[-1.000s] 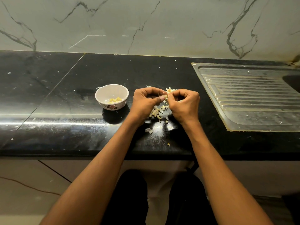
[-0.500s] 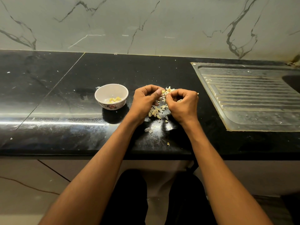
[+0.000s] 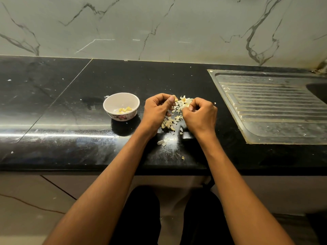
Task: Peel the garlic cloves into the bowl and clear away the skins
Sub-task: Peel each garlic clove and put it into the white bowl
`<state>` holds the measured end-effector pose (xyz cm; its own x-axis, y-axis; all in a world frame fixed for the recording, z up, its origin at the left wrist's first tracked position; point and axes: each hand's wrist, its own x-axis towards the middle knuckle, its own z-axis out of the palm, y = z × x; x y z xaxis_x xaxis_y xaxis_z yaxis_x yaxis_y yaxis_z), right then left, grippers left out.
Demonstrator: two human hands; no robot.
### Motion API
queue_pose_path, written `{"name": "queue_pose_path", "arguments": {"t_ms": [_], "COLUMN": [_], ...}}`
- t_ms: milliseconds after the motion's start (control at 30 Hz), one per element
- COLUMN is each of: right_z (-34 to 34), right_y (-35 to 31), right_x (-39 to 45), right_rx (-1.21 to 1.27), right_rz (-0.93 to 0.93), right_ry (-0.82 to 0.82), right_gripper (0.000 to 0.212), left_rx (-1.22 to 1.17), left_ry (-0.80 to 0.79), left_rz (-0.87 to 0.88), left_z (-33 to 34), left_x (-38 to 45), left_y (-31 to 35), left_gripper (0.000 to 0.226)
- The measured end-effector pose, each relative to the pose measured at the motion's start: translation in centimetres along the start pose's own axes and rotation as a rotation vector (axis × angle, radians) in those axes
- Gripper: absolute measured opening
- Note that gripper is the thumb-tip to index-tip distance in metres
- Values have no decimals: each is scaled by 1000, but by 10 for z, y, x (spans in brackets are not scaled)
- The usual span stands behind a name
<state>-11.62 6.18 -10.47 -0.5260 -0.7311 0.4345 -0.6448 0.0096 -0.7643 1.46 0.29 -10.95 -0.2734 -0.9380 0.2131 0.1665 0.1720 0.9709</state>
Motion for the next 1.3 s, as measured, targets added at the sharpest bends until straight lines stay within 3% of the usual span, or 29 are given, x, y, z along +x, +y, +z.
{"name": "queue_pose_path", "arguments": {"t_ms": [167,333,633,733,800,833,933,1033,1100,1167,1200,1300], "right_z": [2,0,1,3,4,5,4,2,1,1,1,2], "right_y": [1,-1,-2,4,6,6,1,1,3,5,5,1], "right_x": [1,-2,0,2,2,1,-1,-2,-2,-2,-1,-1], "right_rx": [-45,-11,-53,-80,-99,-84,2,4,36,48,73,188], "right_rz": [-10,28,39,-26,-79,-99,-109,-88,-102,-116,-113,-140], "right_ry": [-10,-34,-37,-67,-63,-44,26,94,58,18,18,27], "right_gripper": [13,28,34,10,38,42,10,21,11,37,37,10], "left_rx": [10,23,65,67,67,68,77,81,81,86,89,101], "left_ry": [11,5,17,20,18,16,13,11,14,18,21,41], "left_rz": [-6,-2,13,13,11,11,11,14,20,24,27,25], "left_z": [0,1,2,2,1,1,1,0,0,0,0,-1], "left_x": [0,-1,0,0,0,1,1,2,2,2,2,1], "left_y": [0,0,-2,-3,-4,-4,-5,-6,-6,-6,-6,-5], "left_gripper": [11,11,15,16,15,14,12,11,11,10,9,9]}}
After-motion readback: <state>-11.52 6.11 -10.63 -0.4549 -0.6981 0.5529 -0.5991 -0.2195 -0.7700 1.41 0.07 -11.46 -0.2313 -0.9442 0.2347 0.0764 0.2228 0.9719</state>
